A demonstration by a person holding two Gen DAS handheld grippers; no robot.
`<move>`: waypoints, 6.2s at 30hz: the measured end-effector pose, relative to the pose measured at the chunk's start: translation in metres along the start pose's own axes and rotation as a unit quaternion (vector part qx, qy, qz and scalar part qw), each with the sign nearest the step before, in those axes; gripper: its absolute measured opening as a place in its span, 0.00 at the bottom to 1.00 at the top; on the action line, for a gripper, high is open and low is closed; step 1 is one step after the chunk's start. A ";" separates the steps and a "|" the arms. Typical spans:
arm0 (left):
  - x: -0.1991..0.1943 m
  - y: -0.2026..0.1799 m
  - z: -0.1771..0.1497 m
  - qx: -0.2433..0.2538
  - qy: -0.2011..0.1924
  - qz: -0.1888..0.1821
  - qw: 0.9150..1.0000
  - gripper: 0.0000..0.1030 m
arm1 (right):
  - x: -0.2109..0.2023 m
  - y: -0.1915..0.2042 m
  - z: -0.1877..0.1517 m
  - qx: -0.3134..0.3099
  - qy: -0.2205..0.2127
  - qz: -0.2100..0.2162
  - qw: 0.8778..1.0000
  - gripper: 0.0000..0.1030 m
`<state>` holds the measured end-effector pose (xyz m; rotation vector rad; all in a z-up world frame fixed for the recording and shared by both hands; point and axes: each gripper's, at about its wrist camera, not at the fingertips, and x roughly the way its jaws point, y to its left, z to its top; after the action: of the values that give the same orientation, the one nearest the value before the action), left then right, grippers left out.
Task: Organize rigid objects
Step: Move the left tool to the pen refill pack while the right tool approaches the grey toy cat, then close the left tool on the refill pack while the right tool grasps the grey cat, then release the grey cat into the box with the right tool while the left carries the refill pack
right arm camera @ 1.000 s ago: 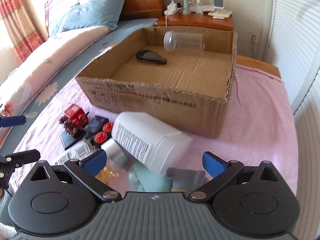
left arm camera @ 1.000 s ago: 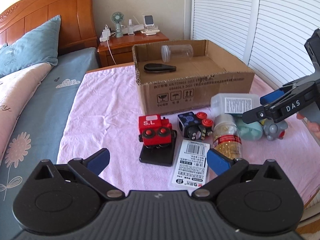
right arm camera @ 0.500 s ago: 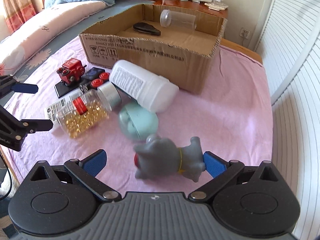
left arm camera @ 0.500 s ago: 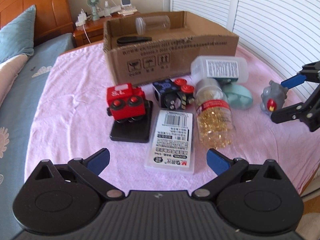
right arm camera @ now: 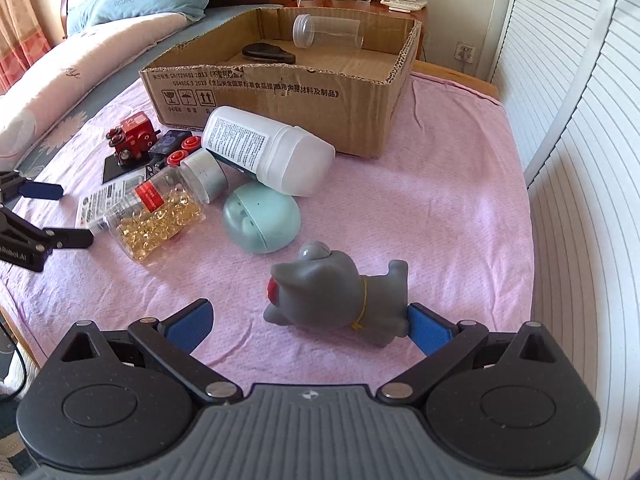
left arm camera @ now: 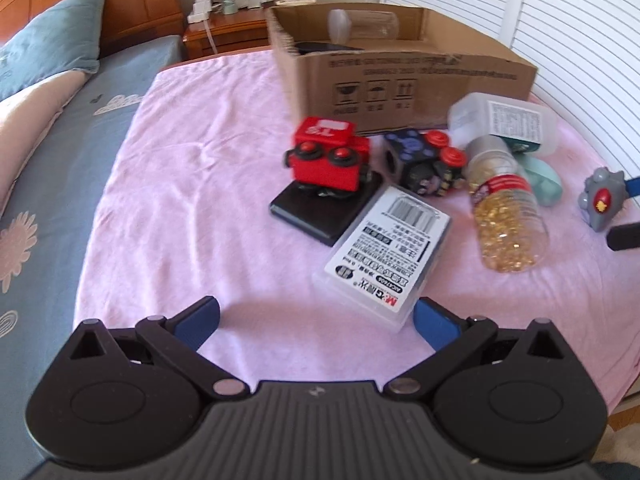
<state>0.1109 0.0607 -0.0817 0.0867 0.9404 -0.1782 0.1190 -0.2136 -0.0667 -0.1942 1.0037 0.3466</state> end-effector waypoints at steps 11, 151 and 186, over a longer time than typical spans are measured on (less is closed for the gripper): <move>-0.008 0.005 0.002 -0.034 -0.005 0.008 0.999 0.99 | 0.009 0.006 -0.016 -0.032 0.004 -0.051 0.998 1.00; -0.003 -0.034 0.177 0.052 -0.093 -0.049 0.993 0.88 | -0.044 0.007 0.090 0.000 -0.195 -0.019 0.981 0.74; -0.060 -0.015 0.082 -0.009 -0.114 0.035 0.993 0.98 | 0.053 -0.014 0.241 0.045 -0.116 -0.052 0.991 1.00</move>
<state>0.1390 0.0408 0.0148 0.0808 0.7092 -0.1128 0.3404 -0.1402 0.0155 -0.1213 0.7751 0.2232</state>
